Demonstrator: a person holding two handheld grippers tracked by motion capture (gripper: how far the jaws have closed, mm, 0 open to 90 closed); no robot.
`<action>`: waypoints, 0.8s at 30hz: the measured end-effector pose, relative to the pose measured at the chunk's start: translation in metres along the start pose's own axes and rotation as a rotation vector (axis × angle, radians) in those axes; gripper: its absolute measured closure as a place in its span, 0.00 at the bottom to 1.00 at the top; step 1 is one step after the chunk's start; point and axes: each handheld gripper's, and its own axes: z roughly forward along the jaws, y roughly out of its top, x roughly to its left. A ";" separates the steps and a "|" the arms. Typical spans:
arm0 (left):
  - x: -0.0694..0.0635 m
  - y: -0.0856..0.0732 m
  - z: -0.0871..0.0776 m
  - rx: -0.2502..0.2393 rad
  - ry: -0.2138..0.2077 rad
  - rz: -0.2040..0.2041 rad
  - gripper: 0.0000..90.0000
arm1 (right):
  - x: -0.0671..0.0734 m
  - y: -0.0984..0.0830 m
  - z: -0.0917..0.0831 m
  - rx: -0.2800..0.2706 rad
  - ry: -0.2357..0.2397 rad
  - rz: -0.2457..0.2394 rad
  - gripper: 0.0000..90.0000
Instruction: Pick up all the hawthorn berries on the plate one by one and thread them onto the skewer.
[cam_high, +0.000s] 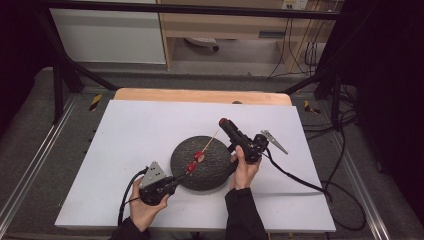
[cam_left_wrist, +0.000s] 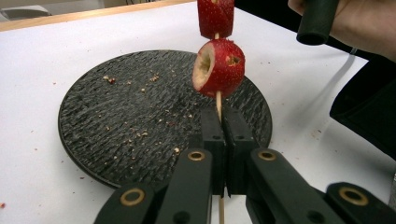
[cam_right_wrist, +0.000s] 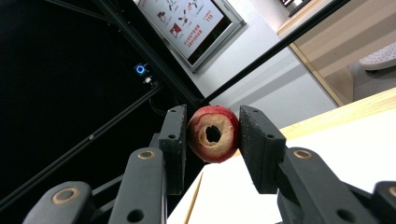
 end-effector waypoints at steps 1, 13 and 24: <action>0.000 0.000 0.000 -0.003 0.001 0.001 0.98 | 0.000 0.000 0.000 -0.001 0.000 0.001 0.71; -0.003 0.002 0.004 -0.007 0.001 0.003 0.98 | 0.000 -0.003 0.000 -0.013 0.010 0.009 0.71; -0.004 0.002 0.005 -0.015 0.002 0.003 0.98 | 0.000 -0.004 0.001 -0.010 0.014 0.018 0.71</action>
